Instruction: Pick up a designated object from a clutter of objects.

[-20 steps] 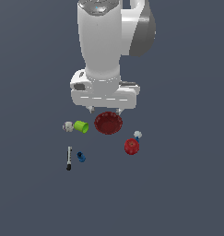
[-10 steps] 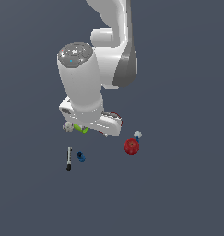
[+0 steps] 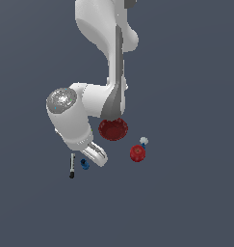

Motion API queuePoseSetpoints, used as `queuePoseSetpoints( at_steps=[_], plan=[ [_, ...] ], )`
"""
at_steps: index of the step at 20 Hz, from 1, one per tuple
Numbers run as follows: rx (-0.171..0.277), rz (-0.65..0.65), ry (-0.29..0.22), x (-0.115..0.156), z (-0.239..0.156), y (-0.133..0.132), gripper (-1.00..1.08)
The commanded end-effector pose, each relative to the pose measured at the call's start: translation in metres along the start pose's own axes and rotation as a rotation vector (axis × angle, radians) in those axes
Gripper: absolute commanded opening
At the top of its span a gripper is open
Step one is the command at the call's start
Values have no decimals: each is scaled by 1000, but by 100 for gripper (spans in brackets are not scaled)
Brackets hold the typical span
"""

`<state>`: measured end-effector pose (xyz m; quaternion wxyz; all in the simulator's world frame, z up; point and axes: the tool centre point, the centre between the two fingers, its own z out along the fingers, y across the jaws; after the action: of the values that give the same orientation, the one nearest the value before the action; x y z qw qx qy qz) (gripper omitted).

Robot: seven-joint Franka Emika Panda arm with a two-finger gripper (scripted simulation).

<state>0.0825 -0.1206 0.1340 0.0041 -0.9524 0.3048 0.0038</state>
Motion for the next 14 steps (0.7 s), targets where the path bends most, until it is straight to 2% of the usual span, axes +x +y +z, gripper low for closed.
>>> queuePoseSetpoints(
  at_steps=[1,7,14],
  plan=[
    [-1,48,4,9,15,6,100],
    [-4,115,9,20,37,17,100],
    [-5,123,9,21,42,18,100]
  ],
)
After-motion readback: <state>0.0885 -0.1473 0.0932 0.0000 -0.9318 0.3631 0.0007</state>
